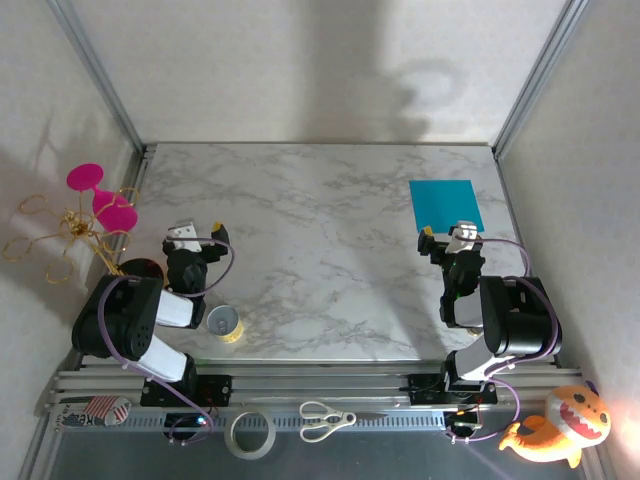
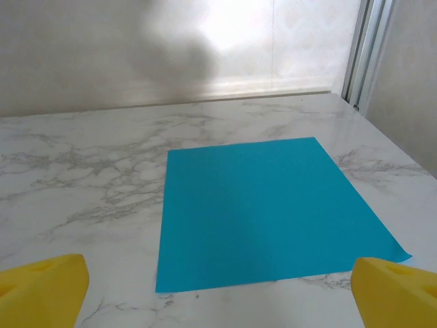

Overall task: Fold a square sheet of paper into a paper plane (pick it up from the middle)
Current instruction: Move the square sheet of paper to the center of the table.

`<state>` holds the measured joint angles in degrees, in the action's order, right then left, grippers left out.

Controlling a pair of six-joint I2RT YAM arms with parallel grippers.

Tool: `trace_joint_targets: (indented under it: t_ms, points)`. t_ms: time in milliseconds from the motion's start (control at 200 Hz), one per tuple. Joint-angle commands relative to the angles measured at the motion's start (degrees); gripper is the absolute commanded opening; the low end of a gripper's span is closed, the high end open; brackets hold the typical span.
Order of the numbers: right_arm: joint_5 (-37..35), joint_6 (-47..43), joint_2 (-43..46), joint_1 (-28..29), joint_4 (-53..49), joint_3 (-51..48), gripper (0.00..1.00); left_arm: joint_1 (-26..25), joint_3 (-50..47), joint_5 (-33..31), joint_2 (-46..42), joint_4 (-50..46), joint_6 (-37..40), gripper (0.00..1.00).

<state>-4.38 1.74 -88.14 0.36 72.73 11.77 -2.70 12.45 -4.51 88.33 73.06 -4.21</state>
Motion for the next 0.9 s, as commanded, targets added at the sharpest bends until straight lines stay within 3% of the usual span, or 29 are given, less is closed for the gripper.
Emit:
trace_joint_targets:
  t_ms: [0,896]
  points:
    - [0.5,0.4,-0.5,-0.2,2.4,0.2,0.99,-0.6,0.7,-1.0,0.0,0.9,0.9,0.99]
    - [0.4,0.4,-0.5,-0.2,2.2,0.3,0.99,-0.3,0.7,-0.6,0.1,0.8,0.7,0.99]
